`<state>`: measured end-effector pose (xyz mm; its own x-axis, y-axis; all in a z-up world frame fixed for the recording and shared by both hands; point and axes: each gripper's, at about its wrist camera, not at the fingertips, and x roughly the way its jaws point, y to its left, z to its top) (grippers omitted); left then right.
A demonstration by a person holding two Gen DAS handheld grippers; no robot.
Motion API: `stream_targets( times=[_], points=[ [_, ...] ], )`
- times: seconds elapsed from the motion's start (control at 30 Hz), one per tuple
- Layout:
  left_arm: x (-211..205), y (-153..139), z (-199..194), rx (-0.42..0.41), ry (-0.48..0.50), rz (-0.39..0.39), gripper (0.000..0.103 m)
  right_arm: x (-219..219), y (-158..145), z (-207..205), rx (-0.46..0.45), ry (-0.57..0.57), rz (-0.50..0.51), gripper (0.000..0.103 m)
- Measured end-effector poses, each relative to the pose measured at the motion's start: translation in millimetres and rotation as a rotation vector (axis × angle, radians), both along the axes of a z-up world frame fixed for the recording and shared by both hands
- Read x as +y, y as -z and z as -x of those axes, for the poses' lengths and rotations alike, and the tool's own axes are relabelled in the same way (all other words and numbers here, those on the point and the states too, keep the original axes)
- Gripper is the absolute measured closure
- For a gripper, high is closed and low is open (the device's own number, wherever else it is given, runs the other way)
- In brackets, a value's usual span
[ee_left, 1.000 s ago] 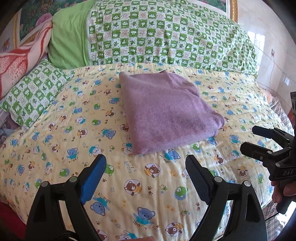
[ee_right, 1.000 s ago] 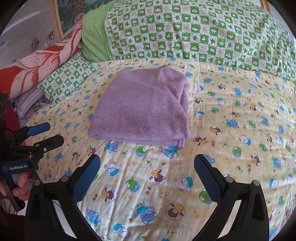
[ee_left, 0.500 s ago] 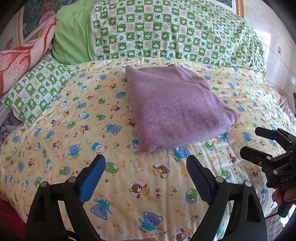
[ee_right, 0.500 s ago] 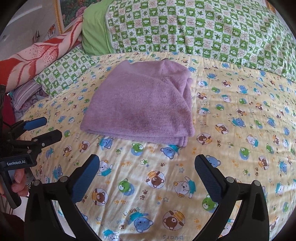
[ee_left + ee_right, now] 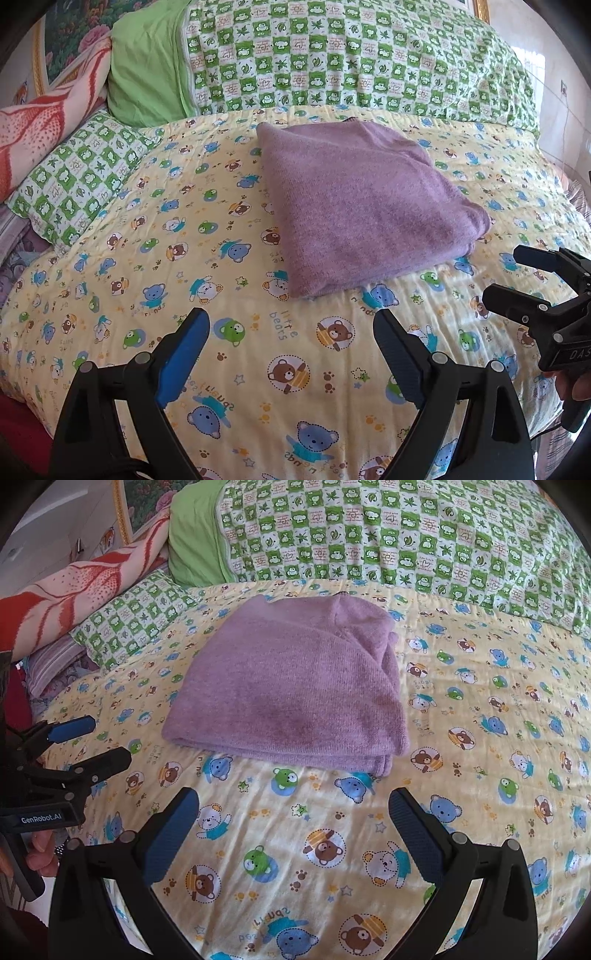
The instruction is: Fold small clothes
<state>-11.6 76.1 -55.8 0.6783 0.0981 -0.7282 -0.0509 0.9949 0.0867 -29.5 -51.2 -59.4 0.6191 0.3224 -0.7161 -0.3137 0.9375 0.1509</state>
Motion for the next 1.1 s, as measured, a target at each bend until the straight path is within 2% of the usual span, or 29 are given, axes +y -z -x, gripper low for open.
stream_targets(
  times=[0.63,1.1],
  points=[
    [-2.0,-1.1,-6.8,-0.007,-0.001,0.003,0.011,8.0,0.0,-4.4,-0.033,-0.030,0.026,0.001],
    [-2.5,-0.1,-10.9,-0.004,-0.001,0.008,0.011,3.9,1.6,-10.4,-0.023,-0.036,0.032,0.001]
  ],
)
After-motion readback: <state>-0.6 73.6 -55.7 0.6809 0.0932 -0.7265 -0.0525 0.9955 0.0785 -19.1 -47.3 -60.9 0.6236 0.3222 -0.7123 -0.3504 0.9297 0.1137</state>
